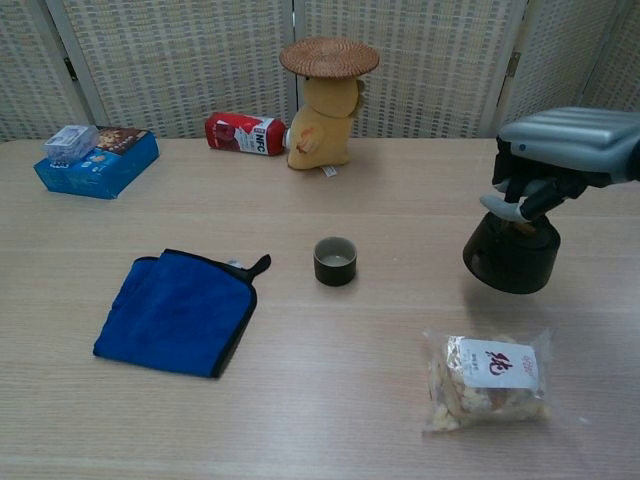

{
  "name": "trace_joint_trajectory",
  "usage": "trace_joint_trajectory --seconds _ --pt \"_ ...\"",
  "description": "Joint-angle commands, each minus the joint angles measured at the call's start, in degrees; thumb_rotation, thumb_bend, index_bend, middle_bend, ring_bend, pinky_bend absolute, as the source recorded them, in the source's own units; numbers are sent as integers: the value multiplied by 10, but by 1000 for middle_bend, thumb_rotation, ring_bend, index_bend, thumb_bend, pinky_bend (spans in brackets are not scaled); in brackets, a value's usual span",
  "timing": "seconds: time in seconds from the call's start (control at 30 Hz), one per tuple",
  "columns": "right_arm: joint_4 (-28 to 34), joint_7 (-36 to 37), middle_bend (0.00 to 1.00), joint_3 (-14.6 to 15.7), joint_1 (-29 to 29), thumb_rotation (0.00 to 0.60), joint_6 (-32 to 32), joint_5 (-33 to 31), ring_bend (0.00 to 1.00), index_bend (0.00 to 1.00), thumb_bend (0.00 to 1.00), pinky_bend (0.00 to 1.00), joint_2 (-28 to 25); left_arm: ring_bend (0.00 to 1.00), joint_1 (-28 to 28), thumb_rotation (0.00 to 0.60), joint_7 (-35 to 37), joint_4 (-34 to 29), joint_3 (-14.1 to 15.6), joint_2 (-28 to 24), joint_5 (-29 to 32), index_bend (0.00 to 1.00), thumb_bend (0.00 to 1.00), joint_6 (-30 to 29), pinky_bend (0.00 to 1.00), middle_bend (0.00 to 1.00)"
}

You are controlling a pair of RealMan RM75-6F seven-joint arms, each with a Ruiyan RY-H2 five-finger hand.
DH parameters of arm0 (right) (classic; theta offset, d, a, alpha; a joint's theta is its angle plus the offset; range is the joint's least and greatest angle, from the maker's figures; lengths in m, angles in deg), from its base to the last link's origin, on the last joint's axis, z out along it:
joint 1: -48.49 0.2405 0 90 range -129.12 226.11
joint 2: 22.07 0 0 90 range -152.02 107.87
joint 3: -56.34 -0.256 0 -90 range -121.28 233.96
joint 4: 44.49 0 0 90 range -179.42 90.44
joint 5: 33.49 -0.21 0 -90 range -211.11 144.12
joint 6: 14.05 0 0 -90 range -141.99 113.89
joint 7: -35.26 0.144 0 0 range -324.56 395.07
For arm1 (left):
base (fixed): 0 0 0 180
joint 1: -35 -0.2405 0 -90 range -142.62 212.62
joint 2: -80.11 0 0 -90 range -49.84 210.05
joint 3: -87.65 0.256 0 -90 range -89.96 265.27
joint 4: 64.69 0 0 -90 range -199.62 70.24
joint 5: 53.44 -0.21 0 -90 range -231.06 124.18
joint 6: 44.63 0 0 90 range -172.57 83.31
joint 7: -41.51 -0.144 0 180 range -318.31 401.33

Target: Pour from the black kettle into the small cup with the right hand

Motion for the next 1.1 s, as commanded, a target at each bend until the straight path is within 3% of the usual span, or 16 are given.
trace_joint_trajectory --seconds 0.03,0.4,0.63,1.1 --pt "0 -13 1000 -7 9 375 9 -9 953 1000 536 475 6 0 -1 600 2 2 0 0 0 60 221 -1 0 0" --pt "-20 -65 1000 -27 51 381 53 -50 951 1000 545 516 37 0 -2 600 10 9 0 3 1 60 222 -2 0 0" --pt "-42 -98 1000 -42 86 426 78 -74 950 1000 549 530 66 0 -5 600 9 8 1 3 1 60 221 -5 0 0" --pt "-95 -177 1000 -68 159 432 106 -137 950 1000 549 531 125 0 -13 600 7 5 2 2 -2 60 222 -18 0 0"
